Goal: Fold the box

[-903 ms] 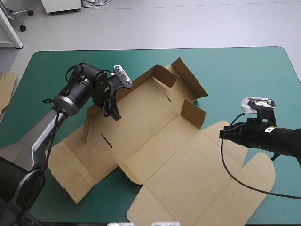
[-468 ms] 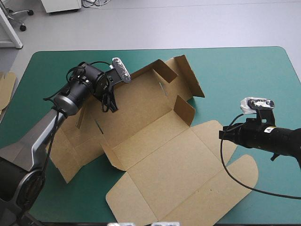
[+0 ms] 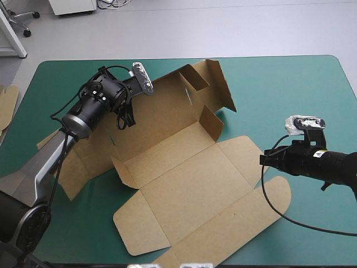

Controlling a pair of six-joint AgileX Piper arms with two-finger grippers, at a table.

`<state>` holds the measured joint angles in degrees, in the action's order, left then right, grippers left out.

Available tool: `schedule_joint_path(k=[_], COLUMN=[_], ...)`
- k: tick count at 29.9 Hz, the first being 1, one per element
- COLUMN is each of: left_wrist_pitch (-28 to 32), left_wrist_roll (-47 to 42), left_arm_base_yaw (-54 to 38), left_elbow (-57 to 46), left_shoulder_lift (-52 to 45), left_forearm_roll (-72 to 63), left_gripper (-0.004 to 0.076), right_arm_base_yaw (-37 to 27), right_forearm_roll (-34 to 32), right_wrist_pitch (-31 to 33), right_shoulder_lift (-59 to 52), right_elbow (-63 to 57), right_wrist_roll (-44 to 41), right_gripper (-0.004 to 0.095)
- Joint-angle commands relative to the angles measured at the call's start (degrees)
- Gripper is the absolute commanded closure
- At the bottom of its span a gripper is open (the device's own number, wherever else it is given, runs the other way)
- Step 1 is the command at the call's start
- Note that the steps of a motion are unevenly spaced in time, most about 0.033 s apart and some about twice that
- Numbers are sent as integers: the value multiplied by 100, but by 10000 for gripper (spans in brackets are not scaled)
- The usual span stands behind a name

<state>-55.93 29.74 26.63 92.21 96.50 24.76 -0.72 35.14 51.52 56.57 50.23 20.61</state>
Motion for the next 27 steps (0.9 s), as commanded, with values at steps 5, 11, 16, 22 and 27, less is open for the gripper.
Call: schedule_joint_path(k=[5, 11, 16, 22, 27], left_wrist_pitch=[481, 548, 708, 1077, 1064], left_wrist_roll=[58, 153, 153, -65, -538], left_arm_base_yaw=[87, 601, 1017, 1350, 1725], left_elbow=[214, 183, -196, -1170, -1674], left_shoulder_lift=[-335, -600, -894, -1256, -1511], left_forearm_roll=[-212, -325, -212, 145, 456], left_gripper=[738, 738, 738, 738, 738], right_arm_base_yaw=[-2, -2, -2, -2, -2], right_forearm_roll=[190, 190, 190, 190, 190], right_wrist_pitch=[-168, -191, -191, -151, -142], right_shoulder_lift=[-49, -49, -49, -49, -60], right_elbow=[196, 196, 196, 196, 196], right_wrist_roll=[7, 7, 7, 7, 7], right_gripper=[940, 940, 940, 940, 940])
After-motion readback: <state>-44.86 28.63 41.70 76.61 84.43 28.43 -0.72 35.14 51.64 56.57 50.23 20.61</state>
